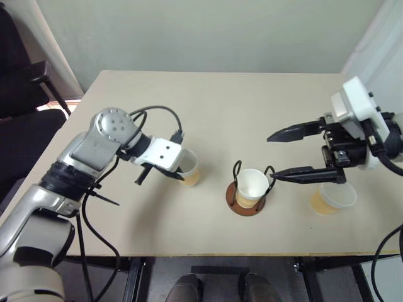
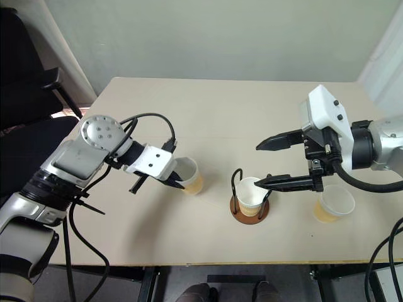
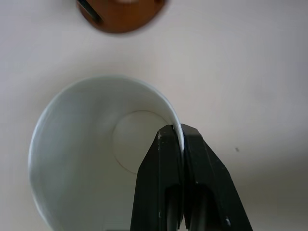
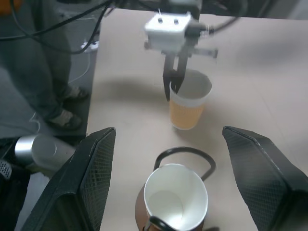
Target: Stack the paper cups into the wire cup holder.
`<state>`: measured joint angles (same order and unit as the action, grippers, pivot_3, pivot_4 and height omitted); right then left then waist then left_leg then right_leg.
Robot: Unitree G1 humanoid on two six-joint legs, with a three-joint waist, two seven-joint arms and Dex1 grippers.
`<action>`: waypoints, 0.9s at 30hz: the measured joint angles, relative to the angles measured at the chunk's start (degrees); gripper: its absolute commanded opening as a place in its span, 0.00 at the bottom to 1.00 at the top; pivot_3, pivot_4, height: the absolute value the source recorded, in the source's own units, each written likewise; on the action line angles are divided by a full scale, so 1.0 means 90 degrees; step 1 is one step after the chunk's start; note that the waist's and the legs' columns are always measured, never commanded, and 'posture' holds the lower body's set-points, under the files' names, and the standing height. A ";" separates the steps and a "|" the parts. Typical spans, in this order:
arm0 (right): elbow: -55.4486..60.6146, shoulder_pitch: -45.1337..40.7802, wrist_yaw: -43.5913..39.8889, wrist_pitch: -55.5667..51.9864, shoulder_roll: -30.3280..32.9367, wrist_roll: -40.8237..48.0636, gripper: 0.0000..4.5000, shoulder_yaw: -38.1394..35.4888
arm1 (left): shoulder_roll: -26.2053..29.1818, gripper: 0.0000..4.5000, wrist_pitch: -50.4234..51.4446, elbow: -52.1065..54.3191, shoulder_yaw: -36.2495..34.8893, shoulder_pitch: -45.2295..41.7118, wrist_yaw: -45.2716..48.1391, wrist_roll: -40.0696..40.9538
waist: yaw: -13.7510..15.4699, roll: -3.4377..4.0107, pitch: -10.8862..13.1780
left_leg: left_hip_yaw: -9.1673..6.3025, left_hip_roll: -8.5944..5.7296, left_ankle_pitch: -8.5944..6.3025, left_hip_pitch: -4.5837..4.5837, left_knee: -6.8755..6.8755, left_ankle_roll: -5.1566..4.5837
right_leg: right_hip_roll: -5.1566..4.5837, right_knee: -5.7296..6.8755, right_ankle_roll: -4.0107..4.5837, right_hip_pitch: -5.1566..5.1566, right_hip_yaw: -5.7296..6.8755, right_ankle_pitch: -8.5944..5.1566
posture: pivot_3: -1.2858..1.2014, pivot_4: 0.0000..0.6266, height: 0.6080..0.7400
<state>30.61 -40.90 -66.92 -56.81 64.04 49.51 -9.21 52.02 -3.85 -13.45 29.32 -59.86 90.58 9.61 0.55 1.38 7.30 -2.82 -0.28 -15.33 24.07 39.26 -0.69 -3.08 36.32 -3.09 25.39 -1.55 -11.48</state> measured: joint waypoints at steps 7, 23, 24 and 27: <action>0.0141 0.0781 -0.0030 -0.0352 0.0827 0.0274 0.82 -0.0645 | -0.0226 0.01 0.0197 -0.0101 0.0172 -0.1049 0.0004 0.0454 | 0.0011 -0.0001 0.0000 | 0.0008 0.0000 -0.0001 0.0000 -0.0007 0.0001 | -0.0004 -0.0009 -0.0004 -0.0002 -0.0003 0.0002 | 0.52 0.24 1.00; 0.0434 0.1823 0.0216 -0.0985 0.1410 0.1189 0.82 -0.1895 | -0.1383 0.01 0.0399 -0.0920 0.1391 -0.3051 0.0008 0.2070 | 0.0055 -0.0005 0.0003 | 0.0023 0.0001 -0.0014 0.0007 -0.0007 -0.0016 | -0.0005 -0.0043 -0.0037 -0.0011 -0.0010 0.0015 | 0.52 0.24 1.00; 0.0461 0.1848 0.0263 -0.1003 0.1413 0.1237 0.82 -0.1944 | -0.1433 0.01 0.0399 -0.0924 0.1498 -0.3102 0.0008 0.2185 | 0.0057 -0.0005 0.0003 | 0.0023 0.0000 -0.0014 0.0007 -0.0006 -0.0016 | -0.0004 -0.0044 -0.0039 -0.0011 -0.0009 0.0016 | 0.52 0.24 1.00; 0.0534 0.1968 0.0362 -0.1072 0.1424 0.1320 0.82 -0.2109 | -0.1613 0.01 0.0328 -0.0999 0.1785 -0.3188 0.0008 0.2299 | 0.0068 -0.0005 0.0003 | 0.0027 -0.0001 -0.0014 0.0007 -0.0002 -0.0017 | -0.0005 -0.0043 -0.0045 -0.0013 -0.0011 0.0018 | 0.52 0.24 1.00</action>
<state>35.42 -23.19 -63.66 -66.46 76.86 61.39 -28.19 37.50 -0.90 -22.43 45.38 -88.55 90.66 30.30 1.16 1.34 7.32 -2.57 -0.29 -15.46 24.13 39.24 -0.85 -3.13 35.93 -3.49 25.28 -1.64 -11.32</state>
